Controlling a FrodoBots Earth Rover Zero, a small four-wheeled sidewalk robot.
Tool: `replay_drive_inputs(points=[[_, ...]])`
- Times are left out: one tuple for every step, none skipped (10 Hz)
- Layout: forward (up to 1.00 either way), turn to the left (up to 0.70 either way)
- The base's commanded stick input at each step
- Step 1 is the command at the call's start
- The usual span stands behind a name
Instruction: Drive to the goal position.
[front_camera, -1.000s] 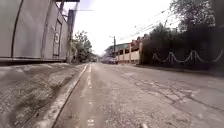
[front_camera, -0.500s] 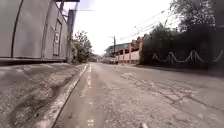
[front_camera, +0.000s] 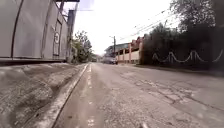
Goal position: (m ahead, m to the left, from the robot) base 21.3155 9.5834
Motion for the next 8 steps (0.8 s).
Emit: replay_drive_inputs(points=[[0.06, 0.0], [0.06, 0.0], [0.06, 0.0], [0.06, 0.0], [0.05, 0.0], [0.06, 0.0], [0.06, 0.0], [0.06, 0.0]])
